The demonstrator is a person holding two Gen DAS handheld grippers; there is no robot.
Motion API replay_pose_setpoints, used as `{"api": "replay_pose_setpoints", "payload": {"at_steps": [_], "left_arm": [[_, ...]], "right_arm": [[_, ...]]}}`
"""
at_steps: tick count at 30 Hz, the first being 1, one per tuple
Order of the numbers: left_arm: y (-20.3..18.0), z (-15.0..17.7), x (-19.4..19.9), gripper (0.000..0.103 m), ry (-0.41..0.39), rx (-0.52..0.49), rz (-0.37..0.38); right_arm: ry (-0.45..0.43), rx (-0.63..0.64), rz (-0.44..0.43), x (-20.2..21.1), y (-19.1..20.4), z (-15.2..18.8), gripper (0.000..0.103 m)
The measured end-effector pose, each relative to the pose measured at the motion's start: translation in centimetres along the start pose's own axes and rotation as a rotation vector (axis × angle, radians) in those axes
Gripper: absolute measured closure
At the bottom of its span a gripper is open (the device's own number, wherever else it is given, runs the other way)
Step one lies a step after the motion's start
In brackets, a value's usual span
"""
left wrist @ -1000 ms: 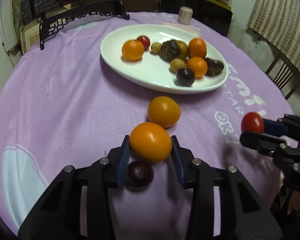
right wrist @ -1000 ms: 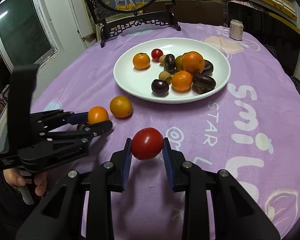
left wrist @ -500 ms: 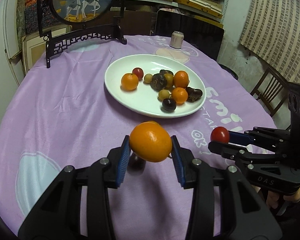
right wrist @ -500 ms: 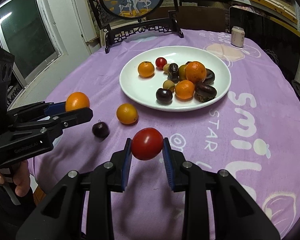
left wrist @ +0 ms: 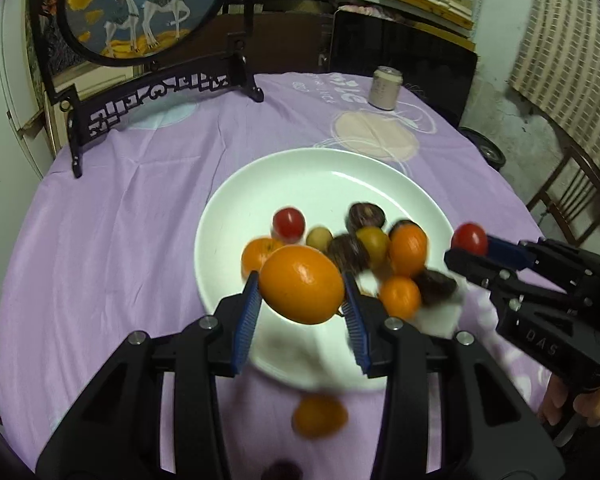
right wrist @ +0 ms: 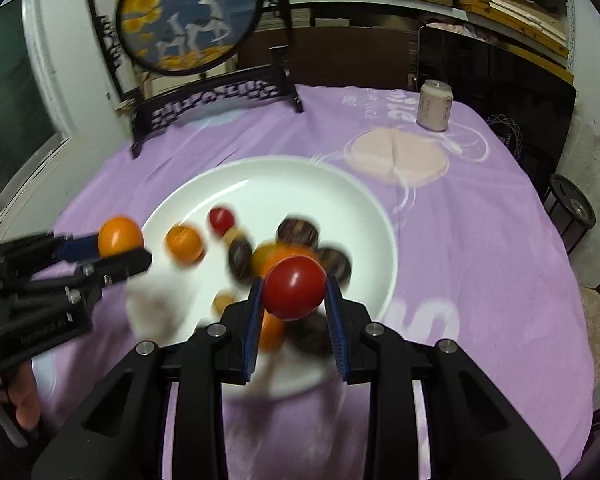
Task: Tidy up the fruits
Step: 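Carry both tomatoes to the plate and open both tools, then grasp a tangerine with the right tool while the left tool grasps a cherry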
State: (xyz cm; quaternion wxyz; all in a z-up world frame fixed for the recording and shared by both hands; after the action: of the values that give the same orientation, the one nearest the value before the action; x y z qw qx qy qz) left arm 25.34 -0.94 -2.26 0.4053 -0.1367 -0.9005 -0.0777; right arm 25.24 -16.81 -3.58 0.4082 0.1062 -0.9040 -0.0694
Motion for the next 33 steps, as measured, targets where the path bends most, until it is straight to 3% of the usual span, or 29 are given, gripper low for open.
{"api": "replay_pose_setpoints", "payload": {"at_steps": [7,9,14,19,22,28,33], "left_arm": [[1.1,-0.6,-3.3,0.061,0.042,0.043,0.02],[1.5,-0.6,-3.3,0.052,0.028,0.05,0.022],[1.5,-0.2,-0.7,0.051,-0.03,0.053,0.02],[1.4,2.6,4.3,0.048,-0.111,0.073,-0.01],[1.3,5.4,7.0,0.04,-0.148,0.091,-0.019],[1.8,9.1,8.9,0.04,-0.129,0.116,-0.022],[2.2,11.8,9.6,0.035,-0.11,0.125,-0.043]], "right_arm": [[0.028,0.006,-0.009,-4.2,0.3,-2.4,0.072],[0.034,0.006,0.001,-4.4,0.3,-2.3,0.056],[0.002,-0.018,-0.013,-1.3,0.1,-1.6,0.053],[-0.018,0.002,-0.071,4.1,0.3,2.6,0.046],[-0.014,0.002,-0.09,6.3,0.5,5.8,0.046],[0.001,0.029,-0.109,8.1,2.1,8.9,0.046],[0.052,0.059,-0.136,7.2,4.3,10.5,0.046]]}}
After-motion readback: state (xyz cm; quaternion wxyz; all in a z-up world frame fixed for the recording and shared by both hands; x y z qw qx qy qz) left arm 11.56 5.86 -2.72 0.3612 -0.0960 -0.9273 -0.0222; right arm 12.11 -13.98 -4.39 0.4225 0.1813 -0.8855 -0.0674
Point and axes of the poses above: each gripper's, at about its wrist camera, not at the fingertips, and x roughly against the way its jaws point, y to its left, z to its underside, the point moved 1 cm from there along -x, roughly the way its jaws point, and after that the axes turned 10 degrees about -x, right-handed, at the moved point
